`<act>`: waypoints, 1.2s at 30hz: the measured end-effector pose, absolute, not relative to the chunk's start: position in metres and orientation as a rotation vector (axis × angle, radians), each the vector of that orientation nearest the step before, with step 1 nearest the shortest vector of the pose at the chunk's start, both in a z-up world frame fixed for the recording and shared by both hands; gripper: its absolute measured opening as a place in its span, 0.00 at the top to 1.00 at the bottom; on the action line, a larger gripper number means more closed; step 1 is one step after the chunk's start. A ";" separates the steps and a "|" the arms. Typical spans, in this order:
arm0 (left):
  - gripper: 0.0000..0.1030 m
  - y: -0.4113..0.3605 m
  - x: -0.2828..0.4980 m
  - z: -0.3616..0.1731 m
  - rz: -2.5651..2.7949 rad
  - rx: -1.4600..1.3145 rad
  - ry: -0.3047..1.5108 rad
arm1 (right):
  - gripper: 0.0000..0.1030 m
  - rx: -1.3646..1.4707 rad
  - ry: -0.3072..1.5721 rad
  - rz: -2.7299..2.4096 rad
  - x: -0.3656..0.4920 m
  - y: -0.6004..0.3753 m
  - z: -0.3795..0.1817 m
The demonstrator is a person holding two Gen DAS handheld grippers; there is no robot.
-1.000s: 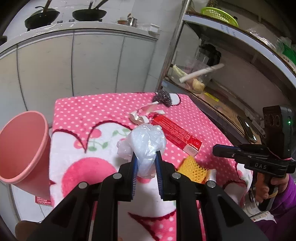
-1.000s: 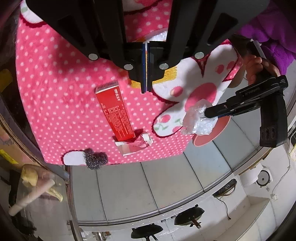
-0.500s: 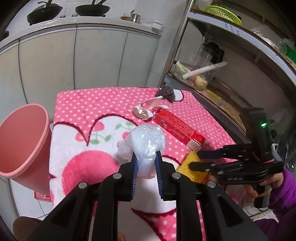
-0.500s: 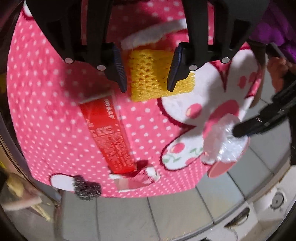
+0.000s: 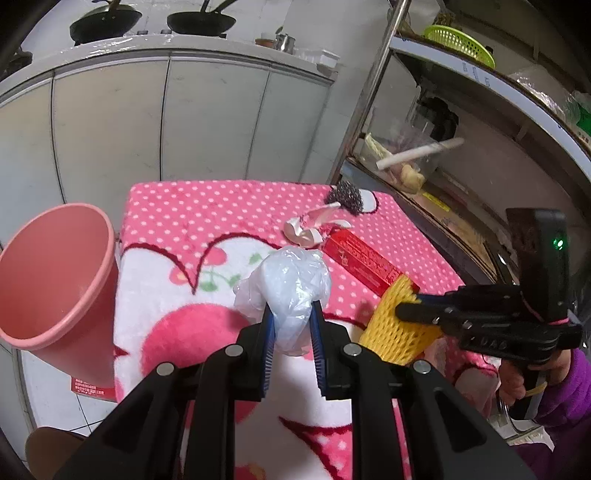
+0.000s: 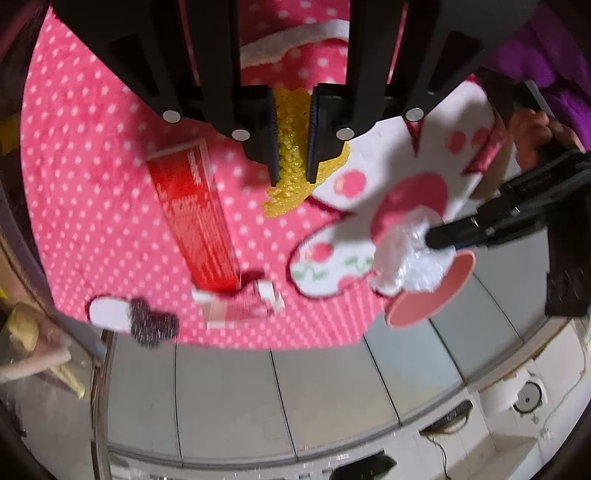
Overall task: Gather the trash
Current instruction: 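Lift both held items and carry them over the pink bucket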
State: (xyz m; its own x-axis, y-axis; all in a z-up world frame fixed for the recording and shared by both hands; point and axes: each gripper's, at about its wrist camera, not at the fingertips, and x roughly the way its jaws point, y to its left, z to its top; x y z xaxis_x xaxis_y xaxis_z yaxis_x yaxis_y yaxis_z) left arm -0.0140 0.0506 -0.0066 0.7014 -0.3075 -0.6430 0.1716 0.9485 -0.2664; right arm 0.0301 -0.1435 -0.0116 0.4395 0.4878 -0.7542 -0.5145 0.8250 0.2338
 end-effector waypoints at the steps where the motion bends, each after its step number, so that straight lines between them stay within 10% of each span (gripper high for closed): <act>1: 0.83 0.052 -0.014 -0.005 -0.263 -0.195 0.740 | 0.87 -0.025 0.906 0.627 0.031 -0.141 -0.005; 36: 0.83 0.244 -0.036 -0.001 0.276 -0.327 0.602 | 0.86 -0.186 0.737 0.856 0.081 0.131 0.029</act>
State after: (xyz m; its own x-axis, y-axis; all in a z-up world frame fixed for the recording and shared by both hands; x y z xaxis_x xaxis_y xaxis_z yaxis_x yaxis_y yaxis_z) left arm -0.0361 0.2443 -0.0006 0.7906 0.1576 -0.5917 -0.3456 0.9125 -0.2189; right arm 0.0809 0.1313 0.0286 0.4289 0.6197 -0.6573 -0.7421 0.6565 0.1348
